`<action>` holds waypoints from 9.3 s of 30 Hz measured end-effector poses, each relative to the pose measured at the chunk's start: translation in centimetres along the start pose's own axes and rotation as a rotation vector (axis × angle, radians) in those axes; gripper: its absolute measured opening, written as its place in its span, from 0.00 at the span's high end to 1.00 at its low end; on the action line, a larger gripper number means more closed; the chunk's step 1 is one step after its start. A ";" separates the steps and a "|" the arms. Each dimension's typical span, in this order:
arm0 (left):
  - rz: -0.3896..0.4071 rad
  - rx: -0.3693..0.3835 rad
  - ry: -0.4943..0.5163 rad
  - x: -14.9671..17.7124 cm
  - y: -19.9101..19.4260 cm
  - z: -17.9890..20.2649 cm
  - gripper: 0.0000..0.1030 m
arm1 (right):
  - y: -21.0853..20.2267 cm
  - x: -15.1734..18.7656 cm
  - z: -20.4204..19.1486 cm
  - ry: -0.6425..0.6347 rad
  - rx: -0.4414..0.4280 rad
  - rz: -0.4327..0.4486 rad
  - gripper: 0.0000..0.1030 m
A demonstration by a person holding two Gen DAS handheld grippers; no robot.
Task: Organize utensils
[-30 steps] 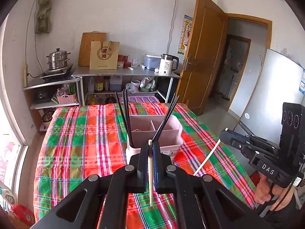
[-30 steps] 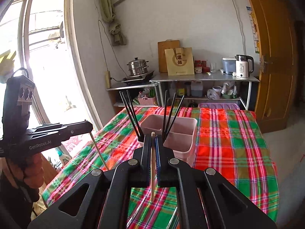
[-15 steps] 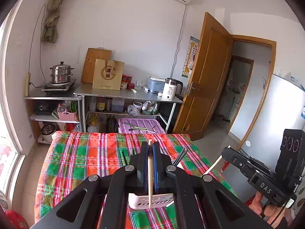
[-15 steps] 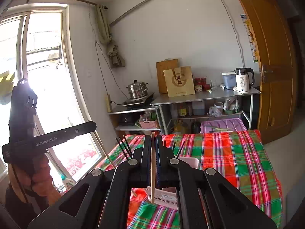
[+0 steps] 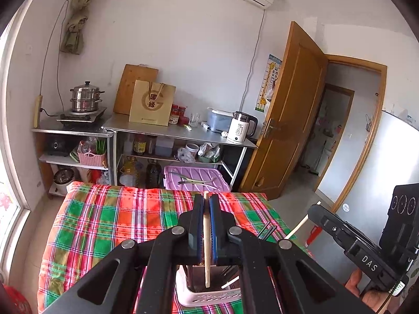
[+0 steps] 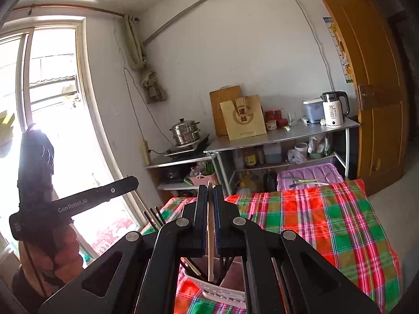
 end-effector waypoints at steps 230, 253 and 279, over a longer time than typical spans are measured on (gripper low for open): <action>-0.273 0.013 0.067 8.8 5.2 0.3 0.97 | 4.3 8.0 -0.1 -0.074 0.030 -0.200 0.96; -0.209 -0.006 0.088 9.1 0.9 1.2 0.92 | 0.2 6.7 -0.2 -0.086 0.050 -0.165 0.91; -0.060 -0.080 0.129 21.9 -13.1 5.4 0.67 | -14.4 16.3 -3.1 -0.165 0.127 -0.111 0.66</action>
Point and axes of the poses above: each gripper's, at about its wrist camera, not at the fingertips, and y roughly the way its jaws point, z to its right, x to its underside, the point moved 9 cm from there along y, roughly the way its jaws point
